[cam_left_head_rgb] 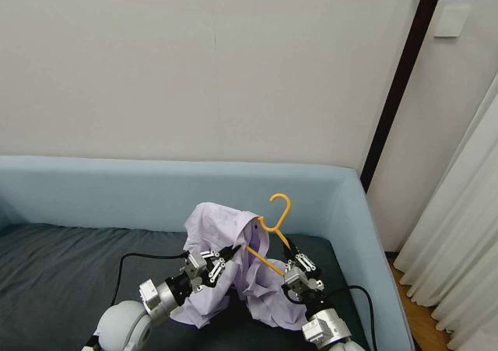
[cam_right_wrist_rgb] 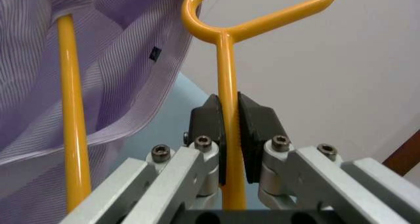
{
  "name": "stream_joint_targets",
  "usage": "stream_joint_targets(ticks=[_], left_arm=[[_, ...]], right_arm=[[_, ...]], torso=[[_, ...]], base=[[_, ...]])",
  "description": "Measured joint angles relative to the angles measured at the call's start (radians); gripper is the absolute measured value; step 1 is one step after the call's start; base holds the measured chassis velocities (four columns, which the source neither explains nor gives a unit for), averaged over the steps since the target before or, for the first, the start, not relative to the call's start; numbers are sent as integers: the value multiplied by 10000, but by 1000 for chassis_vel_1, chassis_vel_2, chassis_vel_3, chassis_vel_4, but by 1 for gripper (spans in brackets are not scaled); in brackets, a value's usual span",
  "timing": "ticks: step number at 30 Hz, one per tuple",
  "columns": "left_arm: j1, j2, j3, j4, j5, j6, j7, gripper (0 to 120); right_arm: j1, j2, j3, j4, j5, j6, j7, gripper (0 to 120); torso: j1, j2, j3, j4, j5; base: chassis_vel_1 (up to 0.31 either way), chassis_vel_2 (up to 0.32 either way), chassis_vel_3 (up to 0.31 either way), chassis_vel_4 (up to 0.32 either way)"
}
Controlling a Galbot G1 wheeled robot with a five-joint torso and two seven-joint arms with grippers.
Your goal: Pick up the clothes from the sofa and hang them on the clothes hanger.
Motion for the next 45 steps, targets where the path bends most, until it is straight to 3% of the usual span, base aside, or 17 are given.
stream_joint_targets(ticks=[10,14,19,22,23,25,30,32,36,39,42,43,45], left_arm=[[485,-169,199,-317,-295,-641,33,0],[650,233,18,-359,-320,-963,127,11],[939,1480,-546,-5,-448,-1745,340,30],[987,2549,-884,456,-1215,-2339,1005,43],[987,2549,-884,456,-1215,-2339,1005,43],[806,3159,-1130,502,-2190,-2463,1842,52],[-478,4295,-1200,580,-3776,-2136,3663,71],[-879,4563,-1119,641,-4067,-1920,3877,75],[-2446,5347,-463,1212,-4682,-951,4609,93],[-3018,5415,-142,1531,-4624,-662,4910,98],[-4813,5119,1344,2322,-4332,-97,5483,100],[-4813,5119,1344,2322,-4332,-97,5483,100],[-5838,4711,2410,2905,-3995,84,5974,100]], right_arm=[[52,-3,267,-12,-587,391,-259,6],[76,7,313,-131,-719,535,-308,6],[99,86,535,-177,-1135,803,-654,6],[169,182,792,-231,-1456,1170,-1008,6],[169,182,792,-231,-1456,1170,-1008,6],[226,227,796,-280,-1474,1261,-1117,6],[335,300,786,-476,-1724,1557,-1316,6],[336,301,786,-513,-1802,1626,-1332,6],[363,261,703,-608,-2143,1852,-1335,6],[446,274,647,-634,-2307,1928,-1336,6],[475,331,668,-620,-2639,2019,-1349,6],[475,331,668,-620,-2639,2019,-1349,6],[436,347,745,-584,-2849,2064,-1356,6]], torso=[[1,1,0,0,0],[1,0,0,-1,-2],[0,0,0,3,-1],[1,0,0,2,-5],[1,0,0,2,-5],[0,0,0,2,-3],[1,0,0,-2,0],[0,0,0,-3,2],[1,0,1,-4,0],[0,0,1,7,0],[0,-1,1,2,0],[0,-1,1,2,0],[0,-2,1,-3,-2]], base=[[0,0,0,0],[0,0,0,0],[0,0,0,0],[0,0,0,0],[0,0,0,0],[0,0,0,0],[0,0,0,0],[0,0,0,0],[0,0,0,0],[0,0,0,0],[0,0,0,0],[0,0,0,0],[0,0,0,0]])
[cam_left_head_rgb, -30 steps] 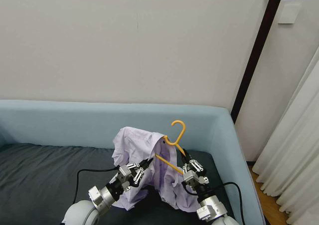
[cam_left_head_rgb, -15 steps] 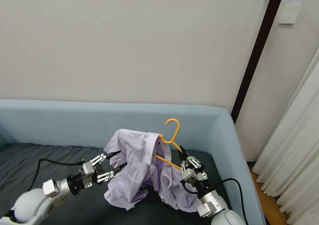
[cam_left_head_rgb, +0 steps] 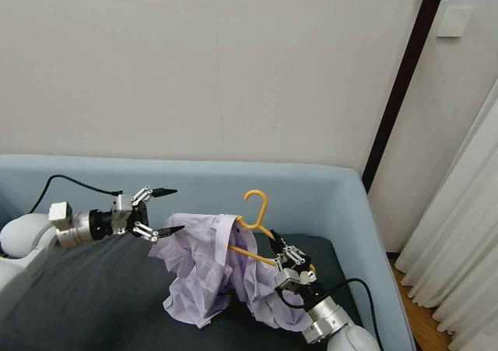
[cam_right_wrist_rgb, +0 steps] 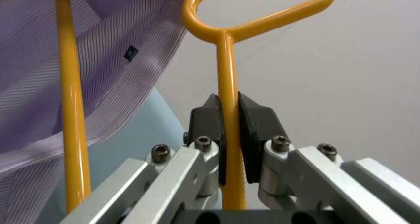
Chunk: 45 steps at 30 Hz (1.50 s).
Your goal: Pick up the clothes from the sofa and hang them on the clothes hanger.
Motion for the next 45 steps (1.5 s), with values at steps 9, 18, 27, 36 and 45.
stream_joint_targets(ticks=[9,18,27,36,45], left_arm=[[-2482,-1252,1877,1765,1122,414,1432,96],[-3391,-1760,2056,2800,2031,832,3069,62],[-3715,-2270,1994,3704,2785,897,3837,26],[-3822,-2613,1978,4241,2845,691,4052,7],[-3757,-2794,1803,4521,2969,697,3598,7]], right_arm=[[-167,9,286,36,-307,132,8,6],[-43,137,318,-162,-585,222,42,6],[139,298,318,-396,-707,273,131,5],[219,338,313,-461,-687,237,235,5],[101,208,345,-148,243,82,480,18]], torso=[[0,-1,0,0,4],[0,0,-1,4,2],[1,0,-1,3,0],[1,2,-1,3,1],[0,2,-1,2,-1]], base=[[0,0,0,0],[0,0,0,0],[0,0,0,0],[0,0,0,0],[0,0,0,0]])
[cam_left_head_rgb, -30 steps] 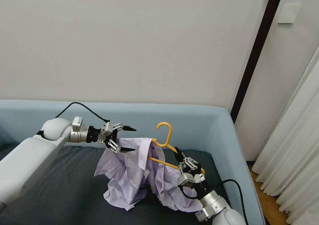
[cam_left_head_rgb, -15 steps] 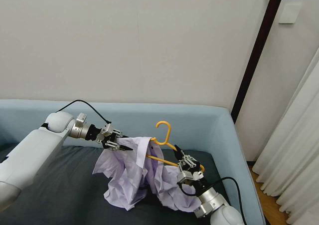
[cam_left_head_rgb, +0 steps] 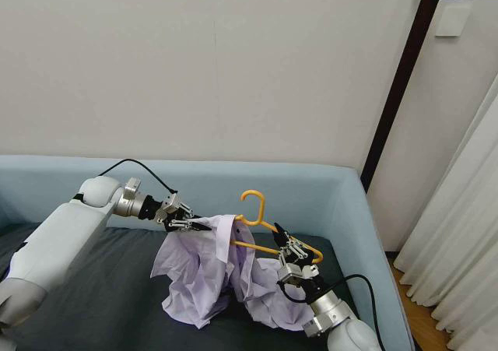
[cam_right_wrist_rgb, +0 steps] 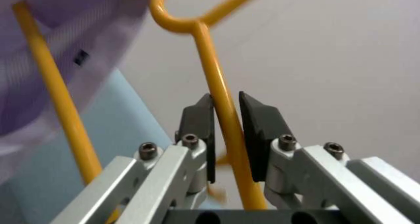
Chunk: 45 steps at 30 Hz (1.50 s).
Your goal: Pick up the clothes from the sofa and hang them on the clothes hanger.
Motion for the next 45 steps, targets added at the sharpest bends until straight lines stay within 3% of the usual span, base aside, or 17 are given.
stream_joint_targets(ticks=[3,4,6,9,11,14,19,24,27,31,34,35,45], left_arm=[[64,-25,-120,101,-62,99,-337,7],[64,-25,-120,101,-62,99,-337,7],[134,-6,-192,134,-140,155,-542,7],[175,29,-240,128,-180,197,-686,7],[246,79,-324,48,-267,270,-1022,7],[288,89,-410,-86,-276,296,-1344,7],[395,122,-540,-269,-324,337,-1571,7],[585,199,-593,-441,-353,350,-1669,7],[644,203,-600,-522,-378,351,-1714,7],[648,179,-606,-549,-435,365,-1741,7],[633,155,-607,-601,-503,379,-1754,7],[633,155,-607,-601,-503,379,-1754,7],[741,273,-663,-698,-575,377,-1847,7]], right_arm=[[-37,-53,-28,250,1074,143,31,32],[-37,-53,-28,250,1074,143,31,32],[-76,-94,-107,440,2341,907,-215,42],[-147,-112,-150,539,3062,1509,-620,49],[-383,-212,-441,626,5013,2044,-1701,60],[-514,-242,-1087,126,7019,1592,-1934,74],[-311,60,-1721,-602,9103,982,-1651,90],[12,494,-2315,-761,11082,382,-936,100],[101,660,-2492,-797,11500,-21,-257,99],[108,912,-2619,-1213,10924,-544,876,89],[41,1228,-2578,-1941,9783,-364,1087,76],[41,1228,-2578,-1941,9783,-364,1087,76],[76,1897,-2270,-2470,8987,-136,1576,34]], torso=[[1,0,0,2,3],[1,0,0,2,3],[1,0,-1,2,1],[0,0,0,1,1],[0,1,-1,3,-1],[-1,0,0,-1,2],[-1,0,0,1,2],[-1,0,0,5,1],[-1,1,0,4,0],[-1,0,0,1,0],[-1,0,0,-1,3],[-1,0,0,-1,3],[-1,0,0,3,2]], base=[[0,0,0,0],[0,0,0,0],[0,0,0,0],[0,0,0,0],[0,0,0,0],[0,0,0,0],[0,0,0,0],[0,0,0,0],[0,0,0,0],[0,0,0,0],[0,0,0,0],[0,0,0,0],[0,0,0,0]])
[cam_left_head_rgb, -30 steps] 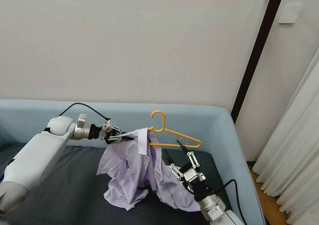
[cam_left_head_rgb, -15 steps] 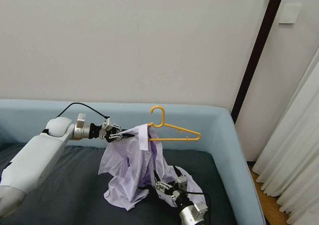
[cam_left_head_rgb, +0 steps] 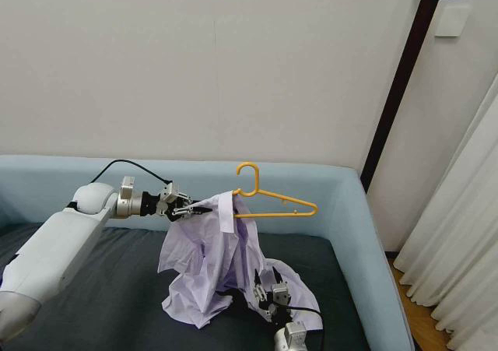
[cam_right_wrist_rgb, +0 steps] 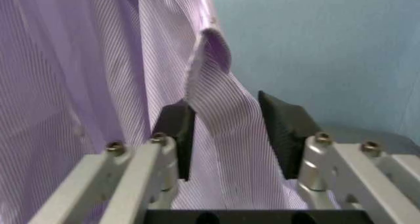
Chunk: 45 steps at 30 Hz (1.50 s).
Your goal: Pick up the clothes from the sofa and hang them on the clothes hanger.
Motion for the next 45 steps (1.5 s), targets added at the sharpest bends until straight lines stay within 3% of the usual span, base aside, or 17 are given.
stream_joint_targets(ticks=[10,18,21,27,40,45], left_arm=[[72,42,-54,-10,-41,-56,-33,7],[142,149,-69,-87,-571,-215,-121,7],[273,241,42,-177,-1473,-381,-168,7],[436,268,104,-382,-2020,-532,-20,7],[-59,148,163,-244,-895,-952,-33,7],[-799,-15,361,104,192,-1166,-67,7]], right_arm=[[-131,-149,286,221,624,177,-182,0],[7,-541,1423,840,1796,195,-1017,0],[198,-855,2066,1210,2203,-246,-904,0],[674,-1361,2730,1604,2338,-936,-574,0],[1288,-2031,3336,2124,1373,-1033,-907,0],[1282,-2502,3777,2501,367,-1019,-1556,0]], torso=[[0,0,0,-1,2],[0,0,0,-2,1],[1,0,0,-1,1],[1,0,1,-1,2],[2,0,1,-1,1],[2,0,1,-2,2]], base=[[0,0,0,0],[0,0,0,0],[0,0,0,0],[0,0,0,0],[0,0,0,0],[0,0,0,0]])
